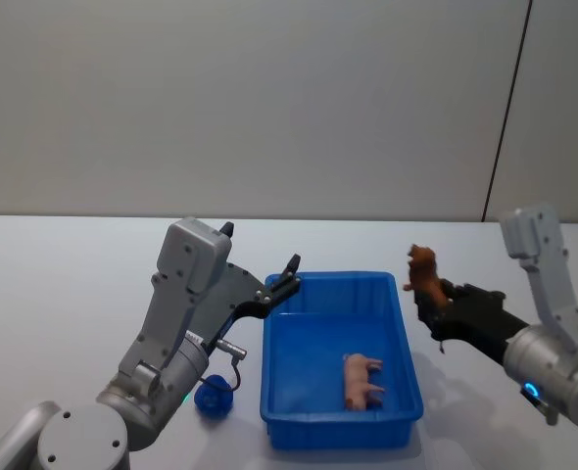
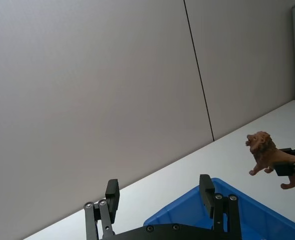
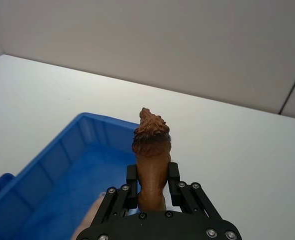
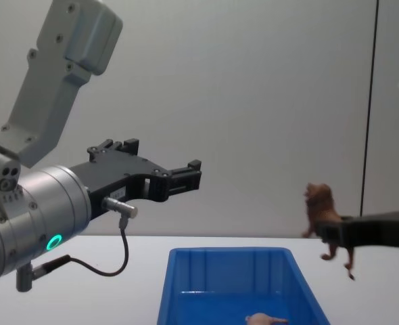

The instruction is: Pick up the two dolls from the table and place them into the box.

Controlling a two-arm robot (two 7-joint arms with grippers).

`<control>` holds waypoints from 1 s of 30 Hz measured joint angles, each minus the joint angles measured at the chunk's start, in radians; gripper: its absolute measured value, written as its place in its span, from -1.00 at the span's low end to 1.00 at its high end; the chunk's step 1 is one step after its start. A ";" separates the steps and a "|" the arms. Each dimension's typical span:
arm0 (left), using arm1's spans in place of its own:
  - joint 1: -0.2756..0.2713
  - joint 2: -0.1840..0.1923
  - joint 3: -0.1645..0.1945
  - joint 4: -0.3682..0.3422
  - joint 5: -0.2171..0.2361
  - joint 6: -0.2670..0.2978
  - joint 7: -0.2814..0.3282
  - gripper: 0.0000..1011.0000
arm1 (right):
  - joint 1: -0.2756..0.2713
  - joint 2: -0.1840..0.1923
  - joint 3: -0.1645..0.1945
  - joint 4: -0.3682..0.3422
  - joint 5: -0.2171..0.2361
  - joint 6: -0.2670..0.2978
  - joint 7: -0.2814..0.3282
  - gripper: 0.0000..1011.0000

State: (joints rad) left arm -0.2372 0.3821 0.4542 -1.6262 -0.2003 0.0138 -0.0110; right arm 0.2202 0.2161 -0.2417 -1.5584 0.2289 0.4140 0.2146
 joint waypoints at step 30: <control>0.000 0.000 0.000 0.000 0.000 0.000 0.000 0.98 | 0.029 -0.055 -0.082 0.053 -0.076 0.021 0.116 0.78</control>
State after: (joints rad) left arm -0.2372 0.3821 0.4542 -1.6262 -0.2004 0.0138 -0.0110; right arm 0.2488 0.1614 -0.3237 -1.5054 0.1528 0.4348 0.3303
